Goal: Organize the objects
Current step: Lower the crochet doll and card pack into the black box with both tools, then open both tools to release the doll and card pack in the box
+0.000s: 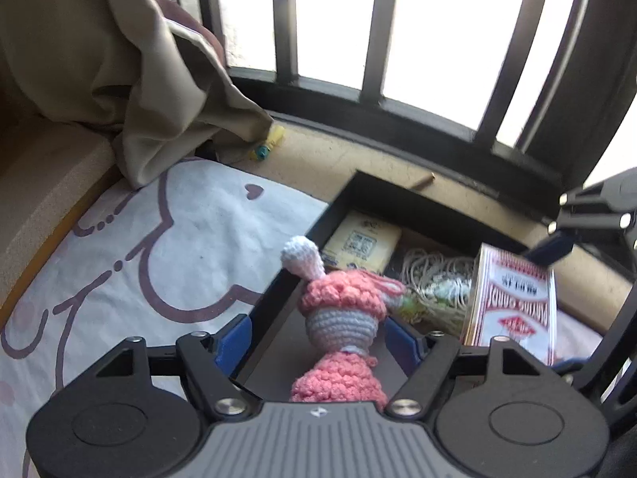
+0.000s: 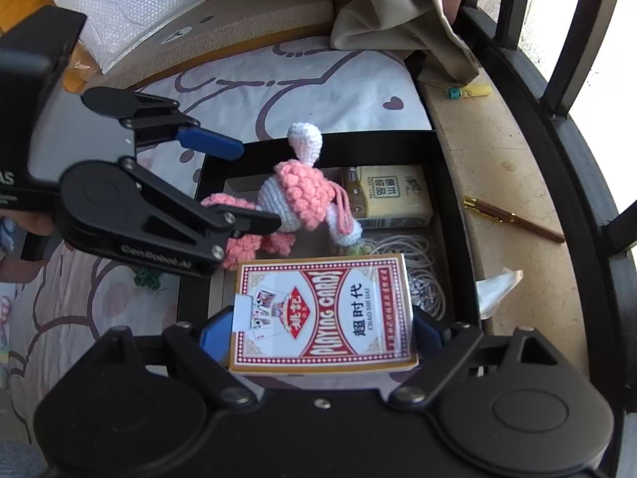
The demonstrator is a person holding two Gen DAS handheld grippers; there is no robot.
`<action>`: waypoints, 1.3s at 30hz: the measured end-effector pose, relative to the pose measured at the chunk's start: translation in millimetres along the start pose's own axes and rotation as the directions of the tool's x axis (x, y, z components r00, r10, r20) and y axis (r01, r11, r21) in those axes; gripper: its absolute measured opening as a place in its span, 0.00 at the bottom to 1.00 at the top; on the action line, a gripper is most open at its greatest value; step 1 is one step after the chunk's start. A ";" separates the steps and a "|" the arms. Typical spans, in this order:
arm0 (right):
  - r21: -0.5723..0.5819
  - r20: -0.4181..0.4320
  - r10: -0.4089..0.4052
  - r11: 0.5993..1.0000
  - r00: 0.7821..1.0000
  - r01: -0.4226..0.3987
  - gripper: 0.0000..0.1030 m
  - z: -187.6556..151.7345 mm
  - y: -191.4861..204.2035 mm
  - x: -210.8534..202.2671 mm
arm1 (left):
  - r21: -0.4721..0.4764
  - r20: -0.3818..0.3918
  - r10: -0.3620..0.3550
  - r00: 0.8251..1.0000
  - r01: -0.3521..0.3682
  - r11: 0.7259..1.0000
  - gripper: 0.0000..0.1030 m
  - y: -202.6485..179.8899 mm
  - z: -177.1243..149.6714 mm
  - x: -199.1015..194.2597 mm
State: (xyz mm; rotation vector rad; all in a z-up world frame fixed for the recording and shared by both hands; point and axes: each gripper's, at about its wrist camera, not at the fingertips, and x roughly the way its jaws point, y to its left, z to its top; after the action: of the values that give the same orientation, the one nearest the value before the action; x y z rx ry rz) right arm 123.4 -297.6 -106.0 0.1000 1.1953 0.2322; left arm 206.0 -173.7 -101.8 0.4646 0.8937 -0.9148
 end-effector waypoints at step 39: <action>0.187 0.081 -0.004 0.982 0.997 -0.011 0.93 -7.7 -26.1 -21.4 | -0.269 -0.165 0.159 0.973 -0.199 0.942 0.80 -4.2 4.5 -29.7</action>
State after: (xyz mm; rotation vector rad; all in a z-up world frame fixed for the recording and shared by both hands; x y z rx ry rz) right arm 112.1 -328.3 -94.7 0.2737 1.1341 0.1174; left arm 195.6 -164.8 -74.6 0.3583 1.0752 -0.5793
